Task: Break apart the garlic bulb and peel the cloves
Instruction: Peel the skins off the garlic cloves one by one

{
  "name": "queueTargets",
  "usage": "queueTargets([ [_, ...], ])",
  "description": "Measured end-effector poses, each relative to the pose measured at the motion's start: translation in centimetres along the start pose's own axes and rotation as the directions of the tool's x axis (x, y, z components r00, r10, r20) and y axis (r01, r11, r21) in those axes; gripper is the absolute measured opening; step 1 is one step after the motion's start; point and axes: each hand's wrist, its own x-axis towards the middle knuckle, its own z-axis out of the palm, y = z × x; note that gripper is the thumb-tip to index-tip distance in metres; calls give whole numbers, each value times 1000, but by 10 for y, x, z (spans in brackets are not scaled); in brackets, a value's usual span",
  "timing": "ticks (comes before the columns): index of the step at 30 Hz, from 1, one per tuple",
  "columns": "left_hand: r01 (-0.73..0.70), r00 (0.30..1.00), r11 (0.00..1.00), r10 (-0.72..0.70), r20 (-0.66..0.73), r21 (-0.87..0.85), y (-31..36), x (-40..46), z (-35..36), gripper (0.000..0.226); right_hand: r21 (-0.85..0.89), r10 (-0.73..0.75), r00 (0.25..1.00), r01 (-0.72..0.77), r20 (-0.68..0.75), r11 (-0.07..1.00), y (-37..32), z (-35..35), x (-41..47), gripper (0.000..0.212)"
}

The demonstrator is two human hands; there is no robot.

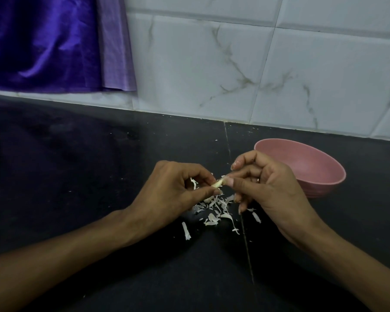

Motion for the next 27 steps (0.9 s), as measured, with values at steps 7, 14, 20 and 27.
queueTargets([
  [7,97,995,991,-94,40,-92,0,2,1,6,3,-7,1000,7,1,1000,-2,0,1,31],
  [14,413,908,806,-329,260,-423,5,6,-2,7,29,4,1000,-4,11,1000,-5,0,1,35],
  [20,580,814,598,-394,427,-554,4,8,-4,11,188,69,997,-71,18,980,-9,0,1,39],
  [27,584,811,568,-379,446,-580,5,8,-2,9,245,123,992,-122,10,962,-9,-1,2,37],
])
